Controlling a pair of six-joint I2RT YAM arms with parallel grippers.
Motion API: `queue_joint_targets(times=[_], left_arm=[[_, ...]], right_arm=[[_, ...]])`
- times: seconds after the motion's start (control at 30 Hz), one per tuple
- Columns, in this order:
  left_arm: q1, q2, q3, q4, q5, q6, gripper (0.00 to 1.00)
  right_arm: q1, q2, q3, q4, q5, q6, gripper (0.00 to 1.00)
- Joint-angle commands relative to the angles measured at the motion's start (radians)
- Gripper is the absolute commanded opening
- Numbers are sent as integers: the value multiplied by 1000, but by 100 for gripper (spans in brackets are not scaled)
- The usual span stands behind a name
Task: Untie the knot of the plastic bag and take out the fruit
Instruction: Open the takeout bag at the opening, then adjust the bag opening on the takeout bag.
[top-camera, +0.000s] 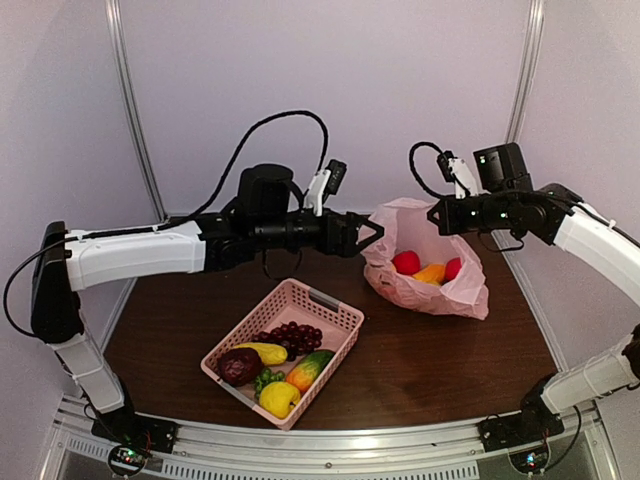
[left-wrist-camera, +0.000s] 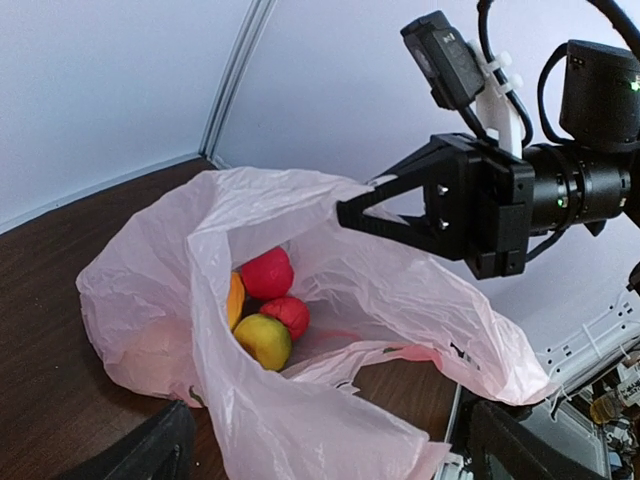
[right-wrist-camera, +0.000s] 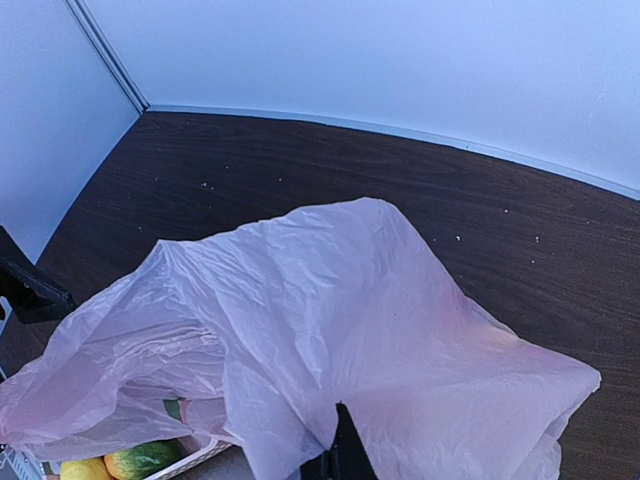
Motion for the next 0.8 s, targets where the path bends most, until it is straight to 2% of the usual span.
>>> queue_joint_targets(times=[0.0, 0.13, 0.2, 0.27, 0.33, 0.47, 0.53, 0.57, 0.63, 0.73, 0.77], left_arm=[[2, 39, 35, -19, -45, -24, 97], [1, 56, 38, -57, -54, -26, 97], [2, 59, 35, -63, -45, -26, 89], [1, 57, 29, -64, -37, -26, 73], [1, 54, 20, -65, -32, -27, 49], [1, 42, -2, -64, -23, -35, 11], [0, 29, -19, -61, -23, -39, 0], [-1, 21, -27, -58, -26, -40, 0], [-3, 4, -43, -52, -31, -42, 0], [-3, -18, -57, -45, -36, -43, 0], [-3, -22, -58, -44, -36, -43, 0]], right_arm=[[9, -37, -16, 11, -3, 5, 0], [10, -45, -17, 10, 0, 3, 0], [10, -46, -17, 8, 4, 3, 0], [10, -47, -17, 9, 11, 2, 0], [10, -48, -17, 11, 19, 4, 0], [10, -58, -13, 7, 67, 11, 0], [10, -65, -8, -1, 86, 12, 0], [10, -69, -5, -4, 88, 11, 2], [11, -78, -5, -7, 81, 10, 14], [15, -104, -9, -8, 68, 8, 43], [17, -110, -11, -10, 65, 6, 48]])
